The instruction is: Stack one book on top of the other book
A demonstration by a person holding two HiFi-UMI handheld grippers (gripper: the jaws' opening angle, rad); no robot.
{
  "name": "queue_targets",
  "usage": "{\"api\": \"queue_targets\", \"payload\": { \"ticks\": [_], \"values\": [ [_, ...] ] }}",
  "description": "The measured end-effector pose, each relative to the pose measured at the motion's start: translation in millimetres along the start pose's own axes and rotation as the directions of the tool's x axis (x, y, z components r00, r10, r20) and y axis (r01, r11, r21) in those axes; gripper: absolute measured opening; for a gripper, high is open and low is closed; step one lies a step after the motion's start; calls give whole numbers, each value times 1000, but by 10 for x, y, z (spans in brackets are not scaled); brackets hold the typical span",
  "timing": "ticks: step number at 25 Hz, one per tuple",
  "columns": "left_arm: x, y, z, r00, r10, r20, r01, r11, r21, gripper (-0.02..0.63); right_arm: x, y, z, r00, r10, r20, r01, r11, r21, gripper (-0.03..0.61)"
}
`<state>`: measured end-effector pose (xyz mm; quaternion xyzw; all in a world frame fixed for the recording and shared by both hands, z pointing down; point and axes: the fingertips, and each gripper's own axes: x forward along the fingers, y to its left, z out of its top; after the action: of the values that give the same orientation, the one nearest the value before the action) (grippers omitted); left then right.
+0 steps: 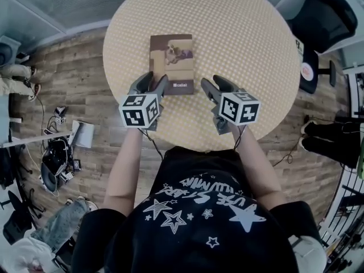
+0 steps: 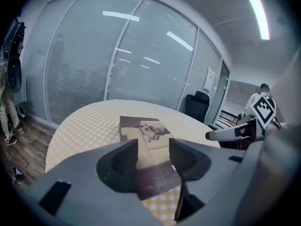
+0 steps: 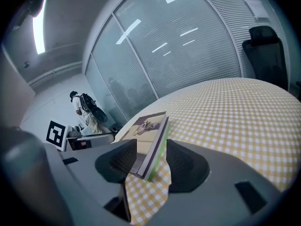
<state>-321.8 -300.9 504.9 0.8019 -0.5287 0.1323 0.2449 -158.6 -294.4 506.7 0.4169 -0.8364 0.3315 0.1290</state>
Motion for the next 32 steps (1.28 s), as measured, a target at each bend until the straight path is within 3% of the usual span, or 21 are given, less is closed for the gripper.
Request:
{"api": "queue_targets", "payload": {
  "ticks": [4, 11, 19, 32],
  "values": [
    [-103, -209, 31, 1000, -11, 21, 11, 1000, 14, 188, -182, 1, 53, 999, 16, 50, -16, 1000, 4, 165],
    [-279, -515, 89, 997, 47, 67, -50, 998, 35, 70, -455, 107, 115, 991, 102, 82, -97, 993, -66, 107],
    [-320, -1140, 105, 994, 62, 87, -66, 997, 35, 31, -998, -140, 164, 982, 151, 109, -148, 988, -36, 63],
    [-412, -2241, 90, 993, -32, 115, 22, 996, 85, 8, -1929, -508, 246, 974, 139, 181, -121, 987, -106, 46]
  ]
}}
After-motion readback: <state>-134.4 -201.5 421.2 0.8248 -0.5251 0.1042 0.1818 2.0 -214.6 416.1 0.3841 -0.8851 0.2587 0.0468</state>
